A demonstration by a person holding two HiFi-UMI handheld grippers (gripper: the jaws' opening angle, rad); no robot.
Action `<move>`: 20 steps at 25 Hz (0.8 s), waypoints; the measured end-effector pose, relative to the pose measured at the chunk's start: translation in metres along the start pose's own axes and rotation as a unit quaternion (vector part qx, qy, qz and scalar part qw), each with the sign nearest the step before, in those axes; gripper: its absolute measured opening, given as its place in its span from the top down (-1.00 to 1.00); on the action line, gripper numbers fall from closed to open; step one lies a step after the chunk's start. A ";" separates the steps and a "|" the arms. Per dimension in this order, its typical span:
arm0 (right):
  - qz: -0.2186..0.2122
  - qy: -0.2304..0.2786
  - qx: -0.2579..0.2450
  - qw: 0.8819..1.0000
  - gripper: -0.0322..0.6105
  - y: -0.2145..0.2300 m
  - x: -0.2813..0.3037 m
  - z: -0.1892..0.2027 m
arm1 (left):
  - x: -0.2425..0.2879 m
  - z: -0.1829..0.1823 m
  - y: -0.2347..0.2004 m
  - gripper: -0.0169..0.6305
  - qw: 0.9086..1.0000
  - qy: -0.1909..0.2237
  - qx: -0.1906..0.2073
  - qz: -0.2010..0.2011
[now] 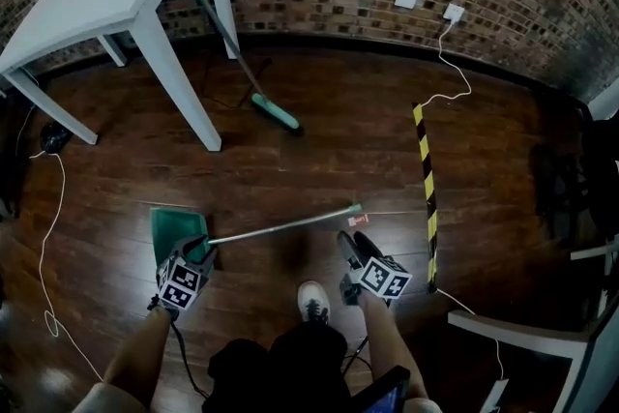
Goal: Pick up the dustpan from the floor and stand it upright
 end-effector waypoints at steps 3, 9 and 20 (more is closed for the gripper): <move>-0.001 -0.020 0.014 1.000 0.04 0.039 0.033 0.037 | 0.053 0.042 0.003 0.51 1.000 -0.026 -0.003 0.017; -0.014 -0.024 0.054 0.998 -0.05 0.095 0.094 0.079 | 0.135 0.102 0.012 0.48 0.998 -0.064 0.004 0.018; -0.007 -0.017 0.107 0.994 -0.22 0.123 0.174 0.097 | 0.221 0.168 0.011 0.33 0.988 -0.142 0.046 0.043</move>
Point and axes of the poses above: the fingertips, and each gripper's own axes: x forward along the fingers, y to its right, z out of its underside, the point moved 10 cm from there along -x, backward along the fingers, and after that the axes turned 3 degrees about z, right-handed, at the moved point
